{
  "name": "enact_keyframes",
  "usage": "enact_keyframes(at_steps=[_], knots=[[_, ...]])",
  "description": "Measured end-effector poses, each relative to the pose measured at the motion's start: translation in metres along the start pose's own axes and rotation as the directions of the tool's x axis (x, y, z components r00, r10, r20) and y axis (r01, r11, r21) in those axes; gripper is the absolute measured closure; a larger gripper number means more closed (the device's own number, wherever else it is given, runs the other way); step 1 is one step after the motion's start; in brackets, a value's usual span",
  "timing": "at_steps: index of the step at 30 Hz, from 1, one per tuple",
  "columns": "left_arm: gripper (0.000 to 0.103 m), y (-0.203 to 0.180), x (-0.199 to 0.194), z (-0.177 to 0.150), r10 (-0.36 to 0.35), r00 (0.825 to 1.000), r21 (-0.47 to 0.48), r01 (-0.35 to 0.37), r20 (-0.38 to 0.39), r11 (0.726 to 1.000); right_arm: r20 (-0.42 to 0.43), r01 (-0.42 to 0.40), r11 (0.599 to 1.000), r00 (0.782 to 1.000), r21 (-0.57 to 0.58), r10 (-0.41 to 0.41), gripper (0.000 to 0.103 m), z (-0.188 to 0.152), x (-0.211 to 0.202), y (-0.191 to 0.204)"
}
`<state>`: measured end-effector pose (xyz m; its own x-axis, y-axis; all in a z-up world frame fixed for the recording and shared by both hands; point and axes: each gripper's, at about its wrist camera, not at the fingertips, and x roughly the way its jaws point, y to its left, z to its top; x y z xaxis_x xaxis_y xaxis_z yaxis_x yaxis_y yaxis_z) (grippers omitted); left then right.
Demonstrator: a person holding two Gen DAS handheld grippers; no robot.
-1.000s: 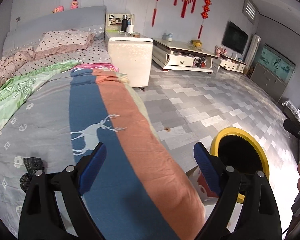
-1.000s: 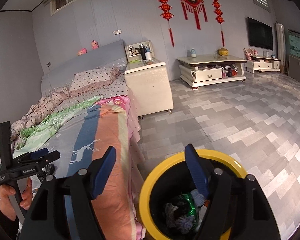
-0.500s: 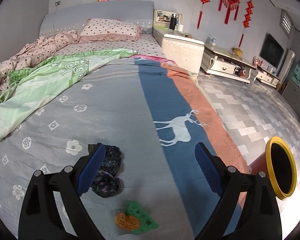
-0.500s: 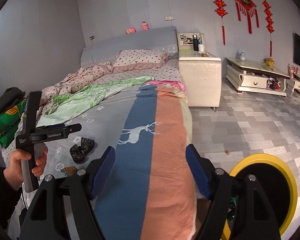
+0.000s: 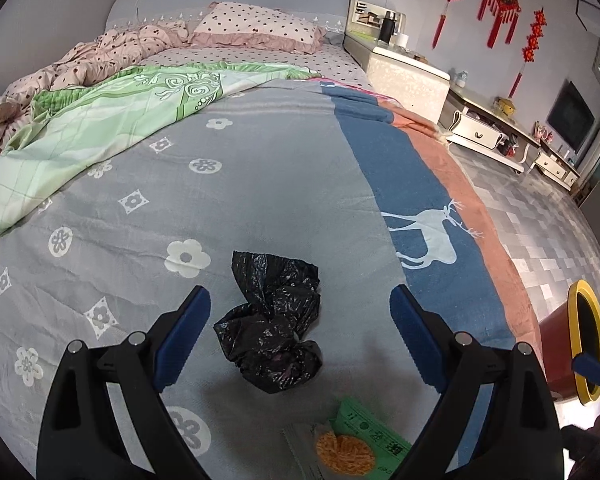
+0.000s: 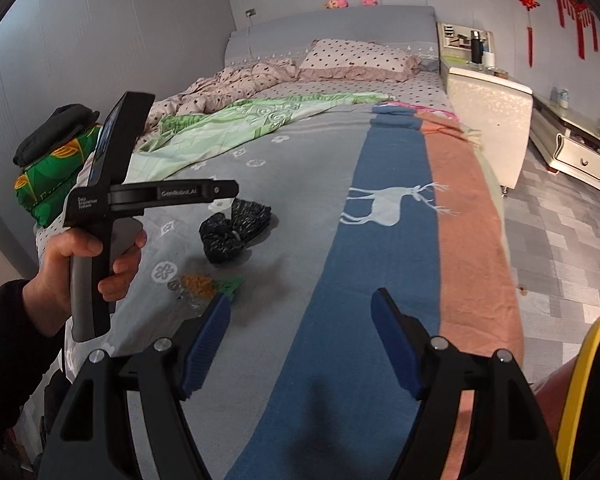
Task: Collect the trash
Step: 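Grasp the black plastic bag with the left tool while the right grasps the green packet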
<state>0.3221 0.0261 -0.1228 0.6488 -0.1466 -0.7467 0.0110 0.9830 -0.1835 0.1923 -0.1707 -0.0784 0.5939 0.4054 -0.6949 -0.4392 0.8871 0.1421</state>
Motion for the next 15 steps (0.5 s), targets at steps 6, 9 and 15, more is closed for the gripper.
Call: enact_keyframes(at_steps=[6, 9, 15], knots=[[0.016, 0.016, 0.021, -0.007, -0.004, 0.999, -0.028, 0.003, -0.034, 1.000, -0.073, -0.062, 0.997, 0.996, -0.044, 0.059, 0.033, -0.003, 0.039, 0.025], [0.016, 0.024, 0.030, -0.012, -0.011, 0.999, -0.043, 0.009, -0.050, 0.999, -0.099, -0.079, 0.995, 0.992, -0.067, 0.072, 0.033, -0.003, 0.056, 0.035], [0.016, 0.034, 0.046, -0.018, -0.028, 0.996, -0.062, 0.023, -0.079, 0.998, -0.153, -0.118, 0.989, 0.983, -0.090, 0.103, 0.033, -0.003, 0.088, 0.049]])
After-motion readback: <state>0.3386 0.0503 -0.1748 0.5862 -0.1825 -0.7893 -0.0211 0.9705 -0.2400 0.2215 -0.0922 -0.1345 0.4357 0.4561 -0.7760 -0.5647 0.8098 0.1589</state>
